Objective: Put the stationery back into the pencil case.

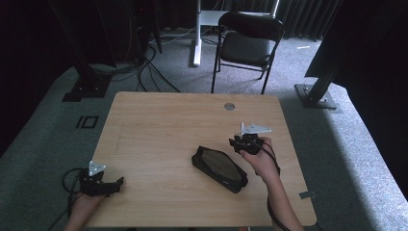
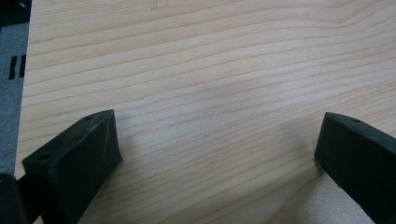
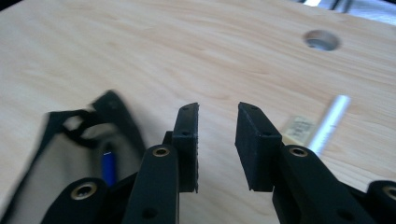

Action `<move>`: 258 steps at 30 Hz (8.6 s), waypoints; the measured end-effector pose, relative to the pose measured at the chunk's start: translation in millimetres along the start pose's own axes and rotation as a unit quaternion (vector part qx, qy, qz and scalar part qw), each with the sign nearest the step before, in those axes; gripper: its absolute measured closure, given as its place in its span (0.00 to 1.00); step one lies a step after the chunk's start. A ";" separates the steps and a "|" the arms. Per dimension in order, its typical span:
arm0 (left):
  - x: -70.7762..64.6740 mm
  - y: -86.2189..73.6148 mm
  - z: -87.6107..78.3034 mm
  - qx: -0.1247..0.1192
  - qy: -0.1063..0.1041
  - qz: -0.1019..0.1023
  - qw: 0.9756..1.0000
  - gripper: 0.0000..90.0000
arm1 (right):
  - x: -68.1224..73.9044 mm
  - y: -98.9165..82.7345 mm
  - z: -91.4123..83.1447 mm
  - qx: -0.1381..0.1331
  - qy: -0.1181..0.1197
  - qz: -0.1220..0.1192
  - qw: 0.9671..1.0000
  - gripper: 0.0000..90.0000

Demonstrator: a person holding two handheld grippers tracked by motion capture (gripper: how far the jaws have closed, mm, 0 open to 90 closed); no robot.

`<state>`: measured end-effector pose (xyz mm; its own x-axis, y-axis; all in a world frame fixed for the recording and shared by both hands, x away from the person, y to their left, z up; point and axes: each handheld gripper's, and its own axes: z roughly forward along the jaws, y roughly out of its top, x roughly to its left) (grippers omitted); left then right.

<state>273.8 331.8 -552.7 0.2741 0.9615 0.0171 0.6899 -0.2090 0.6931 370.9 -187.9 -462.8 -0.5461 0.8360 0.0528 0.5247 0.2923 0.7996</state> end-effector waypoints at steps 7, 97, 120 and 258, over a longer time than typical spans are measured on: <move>0.0 0.0 0.0 0.000 0.000 0.000 1.000 0.00 | -18.9 -7.6 6.0 -0.011 -0.043 0.027 0.999 0.76; 0.0 0.0 0.0 0.000 0.000 0.000 1.000 0.00 | -97.7 -38.5 52.0 0.046 -0.142 0.168 0.974 0.87; 0.0 0.0 0.0 0.000 0.000 0.000 1.000 0.00 | -79.7 -9.8 7.7 -0.013 -0.079 0.151 0.985 0.87; 0.0 0.0 0.0 0.000 0.000 0.000 1.000 0.00 | 64.5 -20.5 51.0 0.208 0.141 -0.130 0.959 0.86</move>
<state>273.8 331.8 -552.7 0.2741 0.9615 0.0170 0.6898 -0.2089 0.6932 358.2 -116.4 -506.3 -0.8181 0.5680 0.0894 0.5292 0.6829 0.5036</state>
